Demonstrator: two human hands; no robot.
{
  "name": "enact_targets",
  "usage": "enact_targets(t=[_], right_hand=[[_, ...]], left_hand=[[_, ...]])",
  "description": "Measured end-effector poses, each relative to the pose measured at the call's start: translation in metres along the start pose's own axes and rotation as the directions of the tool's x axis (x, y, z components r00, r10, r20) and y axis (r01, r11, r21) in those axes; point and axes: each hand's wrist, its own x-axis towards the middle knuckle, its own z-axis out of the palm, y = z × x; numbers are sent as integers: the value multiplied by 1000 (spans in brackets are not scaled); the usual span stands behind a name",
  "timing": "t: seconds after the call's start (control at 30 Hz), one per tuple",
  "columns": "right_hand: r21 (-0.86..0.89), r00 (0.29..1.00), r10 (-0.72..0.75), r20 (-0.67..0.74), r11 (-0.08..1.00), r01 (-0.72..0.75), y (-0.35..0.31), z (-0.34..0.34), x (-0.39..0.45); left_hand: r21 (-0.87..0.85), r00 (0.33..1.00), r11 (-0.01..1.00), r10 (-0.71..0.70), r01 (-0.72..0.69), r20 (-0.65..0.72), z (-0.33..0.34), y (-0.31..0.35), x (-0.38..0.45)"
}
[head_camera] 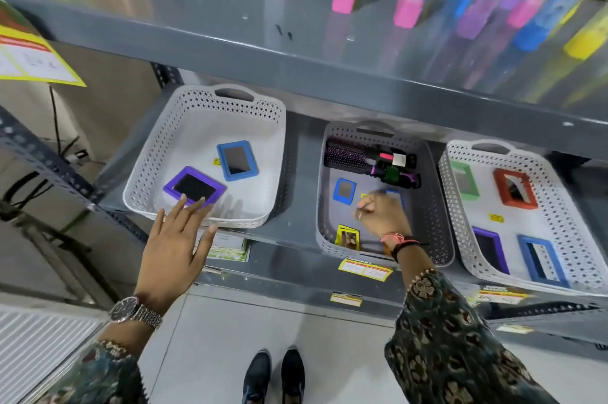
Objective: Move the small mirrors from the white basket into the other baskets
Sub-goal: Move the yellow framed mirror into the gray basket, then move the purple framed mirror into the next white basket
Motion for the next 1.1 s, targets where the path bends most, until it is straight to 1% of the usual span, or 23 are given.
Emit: enact_targets(t=[0.07,0.13,0.17,0.27,0.37,0.5,0.57,0.63,0.73,0.9,1.0,1.1], right_hand=[[-3,993,-109,-55,994,109,-29,-2,2],[78,970,-228,-81,969,235,-63,3,4],[104,955,-288,-70,950,294,-80,8,5],[126,889,-456,51,886,447,-130,30,7],[126,824,-529,205,849,514,-167,64,16],[82,773,-517,368,846,527,-199,113,30],[42,768,-480,425,857,513,-209,135,35],[-39,770,-437,465,858,511,-216,151,39],[-155,776,-415,475,829,538,-225,167,39],[-278,799,-384,464,793,542,-232,180,36],[-277,822,-342,456,823,496,-234,184,36],[-200,833,-292,469,884,422,-236,181,38]], left_hand=[[-18,1000,1000,-11,11,1,-2,-7,-1],[-39,1000,999,-16,16,-2,-4,-14,-1],[-46,1000,999,-16,16,-5,-5,-17,-2],[-67,999,998,-24,22,-29,-7,-24,-2],[-96,996,994,-59,53,-62,-8,-31,-4],[-84,988,990,-125,117,-90,-9,-48,-10],[-73,984,987,-151,145,-92,-11,-55,-13],[-68,984,987,-153,148,-86,-11,-58,-15],[-72,989,988,-142,138,-51,-9,-60,-17],[-78,988,986,-150,148,-23,-4,-60,-21],[-85,989,986,-145,143,-23,-2,-61,-22],[-89,990,987,-138,135,-29,-3,-61,-21]])
